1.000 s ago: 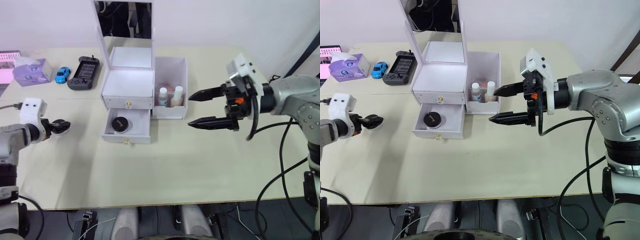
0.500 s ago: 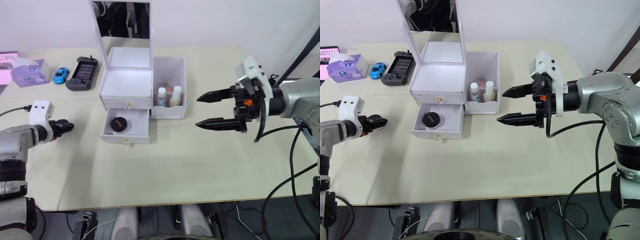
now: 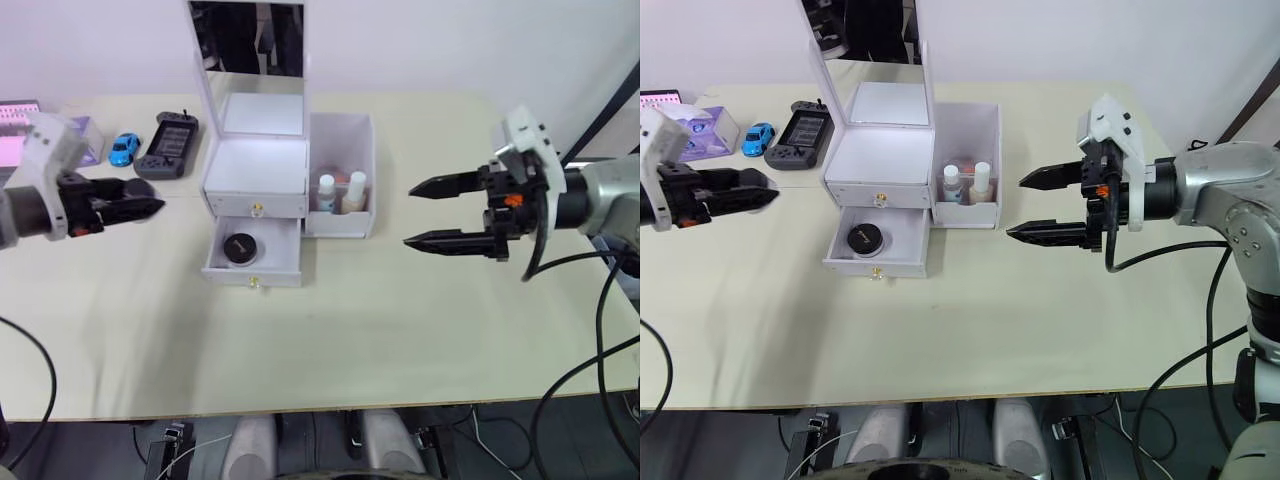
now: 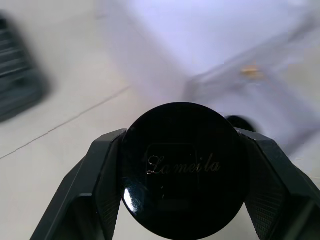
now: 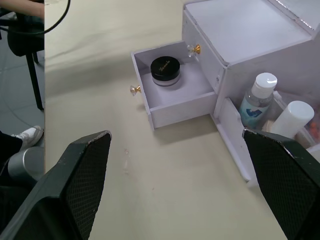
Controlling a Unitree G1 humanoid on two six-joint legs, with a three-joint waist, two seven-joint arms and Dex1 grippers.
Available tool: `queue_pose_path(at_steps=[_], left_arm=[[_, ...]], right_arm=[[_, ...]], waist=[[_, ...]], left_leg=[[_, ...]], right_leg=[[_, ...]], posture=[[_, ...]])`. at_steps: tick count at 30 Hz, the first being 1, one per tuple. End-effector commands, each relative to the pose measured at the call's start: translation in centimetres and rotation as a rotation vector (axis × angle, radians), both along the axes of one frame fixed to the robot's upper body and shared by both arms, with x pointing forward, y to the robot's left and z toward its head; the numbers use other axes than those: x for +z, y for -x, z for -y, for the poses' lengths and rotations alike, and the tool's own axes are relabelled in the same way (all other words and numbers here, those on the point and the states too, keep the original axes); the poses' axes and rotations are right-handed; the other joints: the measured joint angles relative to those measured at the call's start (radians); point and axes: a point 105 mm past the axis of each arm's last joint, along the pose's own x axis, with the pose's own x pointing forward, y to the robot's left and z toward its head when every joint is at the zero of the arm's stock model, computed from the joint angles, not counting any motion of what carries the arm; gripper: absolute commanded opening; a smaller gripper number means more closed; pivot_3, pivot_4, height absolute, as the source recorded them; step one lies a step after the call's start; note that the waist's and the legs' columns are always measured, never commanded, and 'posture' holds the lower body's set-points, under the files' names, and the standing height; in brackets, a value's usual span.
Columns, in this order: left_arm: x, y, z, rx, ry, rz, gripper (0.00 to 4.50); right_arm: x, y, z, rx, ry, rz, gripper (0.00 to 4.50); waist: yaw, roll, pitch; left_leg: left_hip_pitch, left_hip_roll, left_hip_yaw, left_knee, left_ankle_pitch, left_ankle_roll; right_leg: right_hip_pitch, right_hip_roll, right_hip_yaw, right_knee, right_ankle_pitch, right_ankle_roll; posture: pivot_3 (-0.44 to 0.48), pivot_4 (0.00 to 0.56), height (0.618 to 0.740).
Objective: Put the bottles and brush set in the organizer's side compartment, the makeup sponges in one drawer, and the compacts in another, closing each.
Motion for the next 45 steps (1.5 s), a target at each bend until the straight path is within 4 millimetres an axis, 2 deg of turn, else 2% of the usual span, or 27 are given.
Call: queue_pose_path(at_steps=[1, 6, 13, 17, 24, 30, 36, 44, 45], left_arm=[[0.6, 3.0, 4.4, -0.27, -0.03, 0.003, 2.67], [-1.7, 2.5, 6.7, -0.321, -0.107, -0.006, 2.67], [-4.2, 0.1, 9.0, -0.309, -0.138, 0.023, 2.67], [-4.8, -1.7, 9.4, -0.277, -0.159, 0.037, 2.67], [-6.4, -3.2, 10.0, -0.264, -0.139, 0.014, 2.67], [-7.2, -4.9, 11.3, -0.241, -0.123, 0.044, 2.67], [-8.0, -4.8, 12.5, -0.277, -0.111, 0.025, 2.67], [-8.1, -5.5, 12.8, -0.283, -0.147, 0.058, 2.67], [-8.1, -5.5, 12.7, -0.285, -0.152, 0.059, 3.68]], right_arm=[[0.9, 1.1, -0.4, 0.037, -0.012, 0.035, 4.5], [2.1, 1.5, -1.9, 0.063, -0.049, 0.071, 4.5], [2.9, 2.0, -2.8, 0.047, -0.074, 0.1, 4.5], [2.9, 2.2, -2.9, 0.02, -0.075, 0.106, 4.5], [2.8, 2.7, -2.7, -0.022, -0.07, 0.114, 4.5], [2.7, 2.9, -2.9, -0.05, -0.069, 0.118, 4.5], [2.7, 3.3, -2.6, -0.084, -0.055, 0.125, 4.5], [2.9, 2.1, -2.6, -0.11, -0.058, 0.114, 4.5], [2.9, 2.1, -2.6, -0.11, -0.056, 0.114, 4.5]], waist=[[0.0, 0.001, 0.001], [0.0, 0.002, 0.001], [0.006, 0.001, 0.001], [0.006, 0.001, 0.001], [0.003, 0.001, 0.001], [0.006, 0.001, 0.001], [0.005, 0.001, 0.001], [0.005, 0.001, 0.001], [0.005, 0.001, 0.001]], left_leg=[[0.0, 0.0, 0.0, 0.0, 0.0, 0.0], [0.001, 0.0, -0.001, 0.001, 0.0, 0.001], [0.0, 0.0, -0.001, 0.004, 0.0, 0.001], [-0.001, -0.001, -0.001, 0.003, 0.0, 0.001], [-0.001, 0.0, -0.002, 0.003, -0.001, 0.002], [-0.001, -0.001, -0.002, 0.004, -0.001, 0.002], [-0.001, -0.001, -0.002, 0.003, -0.001, 0.003], [0.0, -0.001, -0.002, 0.004, -0.001, 0.003], [0.0, -0.001, -0.002, 0.004, -0.001, 0.003]], right_leg=[[0.0, 0.0, 0.0, 0.0, 0.0, 0.0], [0.0, 0.001, 0.0, 0.002, 0.0, 0.001], [0.001, 0.002, 0.001, 0.002, 0.0, 0.001], [0.001, 0.002, 0.001, 0.001, 0.0, 0.0], [0.001, 0.002, 0.001, 0.001, 0.0, 0.001], [0.002, 0.002, 0.001, 0.001, 0.0, 0.001], [0.002, 0.002, 0.001, 0.001, 0.0, 0.001], [0.002, 0.002, 0.001, 0.001, 0.0, 0.001], [0.002, 0.002, 0.001, 0.001, 0.0, 0.001]], posture=[[0.0, 0.15, 0.74], [0.0, 0.15, 0.74], [0.0, 0.15, 0.74], [0.0, 0.15, 0.74], [0.0, 0.15, 0.74], [0.0, 0.15, 0.74], [0.0, 0.15, 0.74], [0.0, 0.15, 0.74], [0.0, 0.15, 0.74]])
